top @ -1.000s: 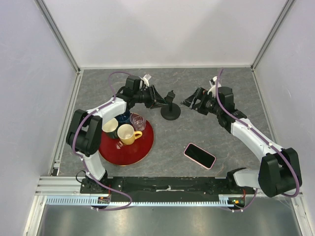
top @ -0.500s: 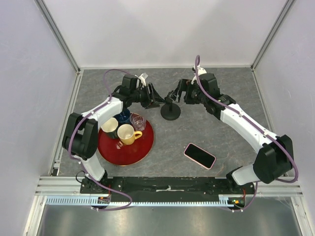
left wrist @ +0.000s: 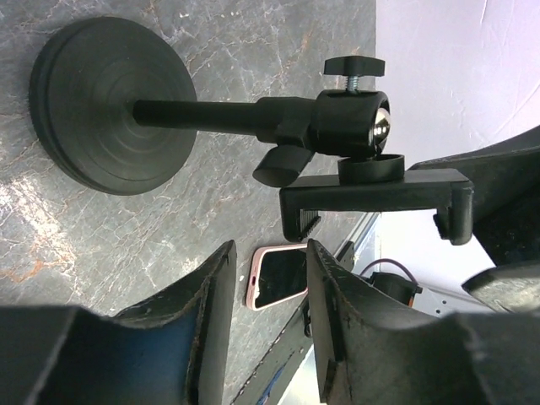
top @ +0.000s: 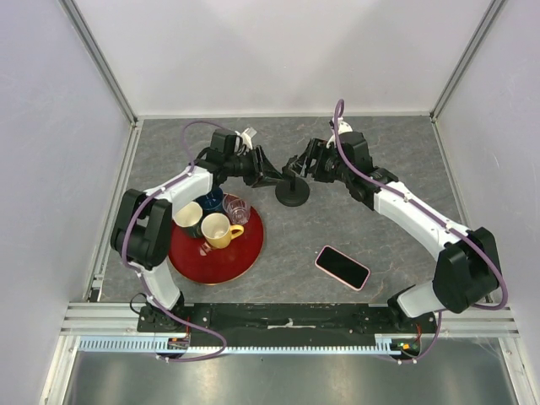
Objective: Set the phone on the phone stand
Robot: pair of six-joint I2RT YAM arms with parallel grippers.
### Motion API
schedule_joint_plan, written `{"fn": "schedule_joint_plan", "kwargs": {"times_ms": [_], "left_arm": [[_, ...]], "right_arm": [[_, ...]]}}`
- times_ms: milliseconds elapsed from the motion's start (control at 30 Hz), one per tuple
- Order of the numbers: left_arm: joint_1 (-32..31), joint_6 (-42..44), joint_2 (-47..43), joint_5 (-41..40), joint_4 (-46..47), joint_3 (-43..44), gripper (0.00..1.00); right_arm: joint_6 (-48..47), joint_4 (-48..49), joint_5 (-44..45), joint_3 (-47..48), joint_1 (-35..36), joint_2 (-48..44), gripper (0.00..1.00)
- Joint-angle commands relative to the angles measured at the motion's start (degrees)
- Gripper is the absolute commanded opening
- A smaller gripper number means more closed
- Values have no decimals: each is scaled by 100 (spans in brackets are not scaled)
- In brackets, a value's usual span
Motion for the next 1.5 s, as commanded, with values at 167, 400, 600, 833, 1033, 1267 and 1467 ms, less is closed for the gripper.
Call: {"fn": "schedule_joint_plan", "kwargs": {"times_ms": [167, 400, 600, 833, 1033, 1267, 1467], "left_arm": [[-30, 66, 180, 290, 344, 216, 35], [-92, 58, 417, 334, 379, 304, 23], [-214, 31, 637, 273, 326, 339, 10], [-338, 347, 612, 10, -401, 629, 8], [-496, 874, -723, -683, -982, 252, 48], [-856, 1516, -1770, -2143, -2002, 286, 80], [-1427, 1570, -1221, -4318, -2993, 1584, 94]], "right_arm": [[-135, 129, 139, 439, 82, 263, 59], [-66, 147, 236, 562, 170, 350, 40], [31, 200, 262, 668, 319, 500, 20], [-30, -46, 569, 616, 363, 360, 27], [-241, -292, 675, 256, 319, -457, 63], [-408, -530, 386, -201, -224, -1292, 80], [-373, -653, 306, -518, -708, -1723, 85]]}}
